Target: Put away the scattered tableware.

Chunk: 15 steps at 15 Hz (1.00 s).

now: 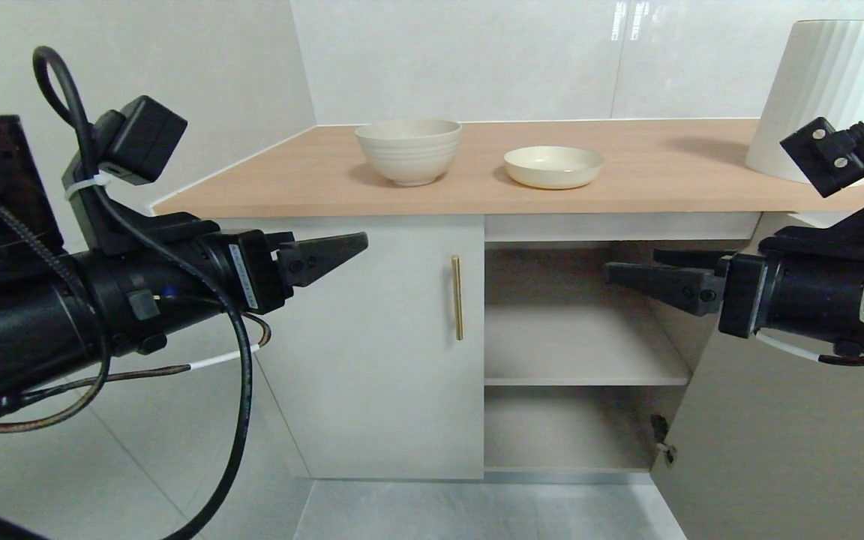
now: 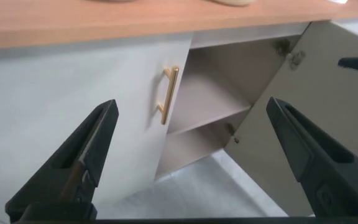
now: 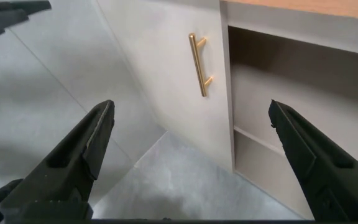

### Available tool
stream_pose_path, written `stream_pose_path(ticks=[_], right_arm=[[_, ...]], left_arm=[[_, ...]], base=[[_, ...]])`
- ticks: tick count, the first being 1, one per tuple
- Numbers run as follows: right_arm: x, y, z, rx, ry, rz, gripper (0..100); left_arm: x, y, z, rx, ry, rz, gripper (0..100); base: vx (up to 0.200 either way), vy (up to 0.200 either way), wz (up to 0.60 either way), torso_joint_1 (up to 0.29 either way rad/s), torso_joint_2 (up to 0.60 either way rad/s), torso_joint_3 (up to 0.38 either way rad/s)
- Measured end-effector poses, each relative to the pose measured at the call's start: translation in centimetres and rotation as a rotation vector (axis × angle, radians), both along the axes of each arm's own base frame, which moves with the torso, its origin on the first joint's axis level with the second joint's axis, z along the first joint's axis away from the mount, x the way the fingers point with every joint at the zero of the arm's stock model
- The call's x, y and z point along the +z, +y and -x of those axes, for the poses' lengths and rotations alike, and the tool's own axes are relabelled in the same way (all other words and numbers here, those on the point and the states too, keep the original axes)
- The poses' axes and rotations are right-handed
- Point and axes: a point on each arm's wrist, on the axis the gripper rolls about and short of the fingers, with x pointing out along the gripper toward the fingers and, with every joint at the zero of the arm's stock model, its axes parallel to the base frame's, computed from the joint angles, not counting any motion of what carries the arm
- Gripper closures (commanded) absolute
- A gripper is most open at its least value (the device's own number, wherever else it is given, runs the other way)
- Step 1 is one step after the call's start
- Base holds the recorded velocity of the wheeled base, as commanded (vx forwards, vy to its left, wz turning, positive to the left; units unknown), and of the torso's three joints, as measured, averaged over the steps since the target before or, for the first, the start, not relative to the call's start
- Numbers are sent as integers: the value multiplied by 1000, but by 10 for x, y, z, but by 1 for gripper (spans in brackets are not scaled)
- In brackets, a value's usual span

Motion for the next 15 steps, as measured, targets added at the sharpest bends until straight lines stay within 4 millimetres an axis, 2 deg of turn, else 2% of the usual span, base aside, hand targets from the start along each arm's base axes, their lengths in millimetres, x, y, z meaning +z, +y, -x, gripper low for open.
stream_pose_path(ticks=[8, 15], right_arm=[[1, 4, 3, 23, -25, -14, 0], [2, 5, 3, -81, -54, 19, 0]], left_arm=[[-2, -4, 2, -18, 16, -11, 0], [9, -1, 15, -33, -25, 10, 0]], base=[[200, 0, 0, 2, 1, 2], [0, 0, 0, 0, 0, 0]])
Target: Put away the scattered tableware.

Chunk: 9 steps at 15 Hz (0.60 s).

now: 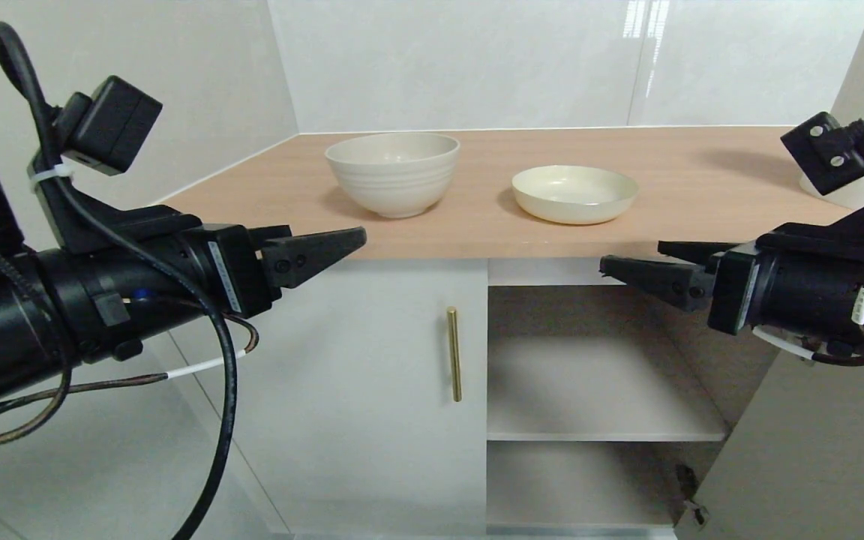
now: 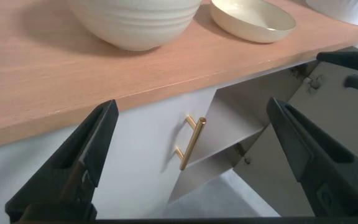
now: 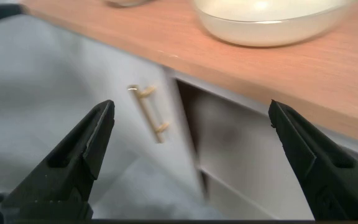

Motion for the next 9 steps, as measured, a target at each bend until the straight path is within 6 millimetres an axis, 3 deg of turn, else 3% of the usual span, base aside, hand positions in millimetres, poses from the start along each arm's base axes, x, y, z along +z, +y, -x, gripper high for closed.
stream_pose_path(ticks=[9], right_arm=[[3, 1, 0, -14, -18, 5, 0]], left_arm=[[0, 0, 1, -3, 0, 2, 0]], base=[[0, 0, 0, 0, 0, 0]])
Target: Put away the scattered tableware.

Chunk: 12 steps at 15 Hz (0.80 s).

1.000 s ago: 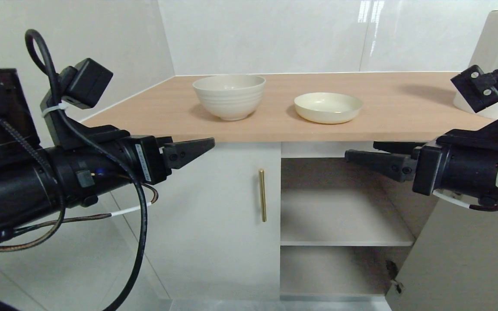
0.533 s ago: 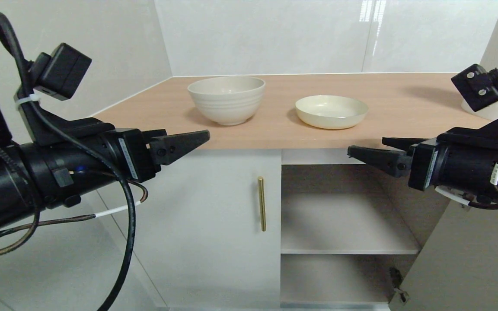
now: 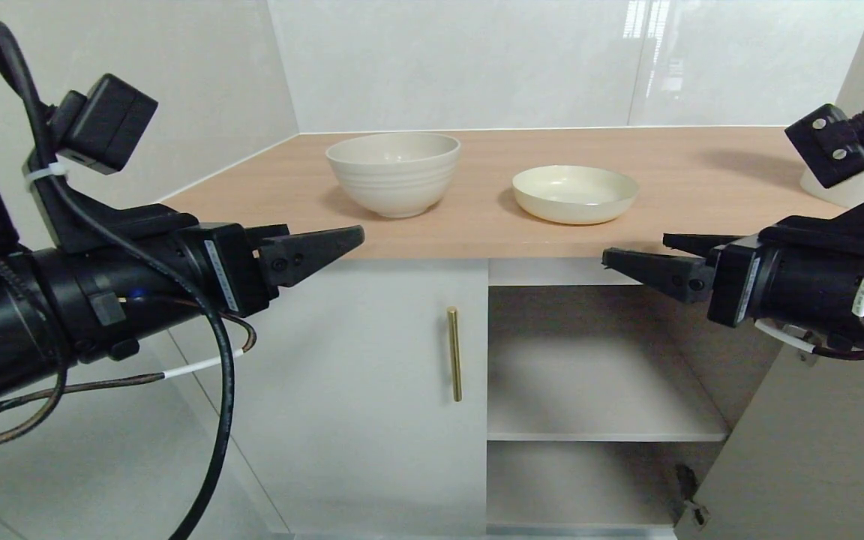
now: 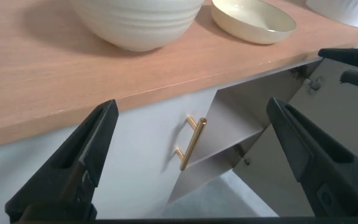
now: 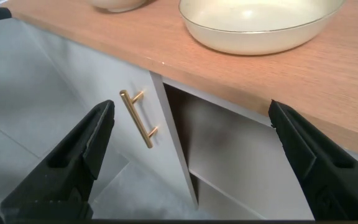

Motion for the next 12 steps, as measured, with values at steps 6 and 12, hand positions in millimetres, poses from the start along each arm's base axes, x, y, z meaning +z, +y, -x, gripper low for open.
stream_pose_path(ticks=[6, 12], right_arm=[[0, 0, 2, 3, 0, 0, 0], [1, -1, 2, 3, -6, -4, 0]], left_arm=[[-2, -1, -2, 0, 10, -3, 0], [-3, -2, -3, 0, 14, -5, 0]], base=[[0, 0, 0, 23, -205, -235], [0, 0, 0, 106, -488, -334]])
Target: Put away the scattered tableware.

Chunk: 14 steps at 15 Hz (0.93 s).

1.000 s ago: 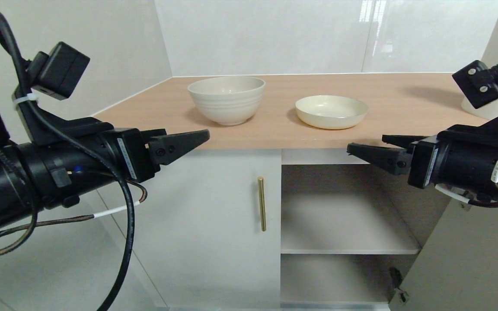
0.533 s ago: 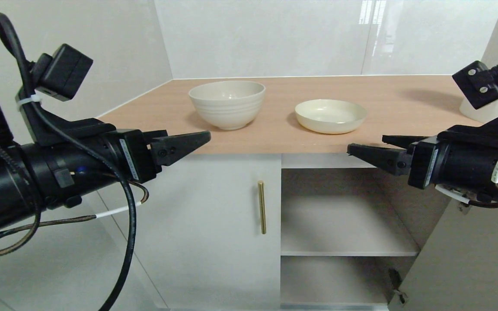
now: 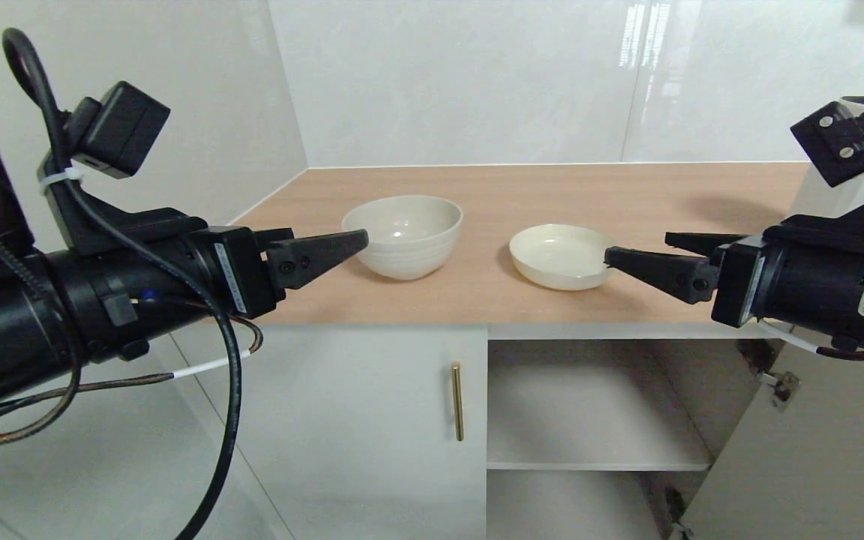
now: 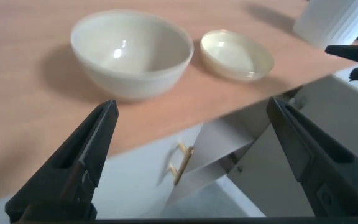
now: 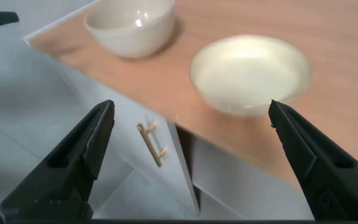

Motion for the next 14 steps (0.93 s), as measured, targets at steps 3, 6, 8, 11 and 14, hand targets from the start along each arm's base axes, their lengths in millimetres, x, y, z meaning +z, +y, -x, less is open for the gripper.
stream_pose_path(ticks=[3, 6, 8, 11, 14], right_arm=[[0, 0, 0, 0, 0, 0, 0], [-1, 1, -1, 1, 3, 2, 0], [-2, 2, -3, 1, 7, 4, 0], [4, 2, -14, -23, -5, -24, 0], [13, 4, -45, -144, -29, -50, 0]], left_arm=[[-2, -1, -2, 0, 9, -5, 0], [-3, -2, -4, 0, 13, -7, 0], [-1, -2, -5, 5, 5, -3, 0], [3, -1, -13, 26, 4, 0, 0], [10, 5, -32, 83, 65, -27, 0]], base=[[0, 0, 0, 149, -471, -326], [0, 0, 0, 160, -445, -300], [0, 0, 0, 66, -168, -107], [0, 0, 0, 15, -41, -24], [0, 0, 0, 0, 0, 0]])
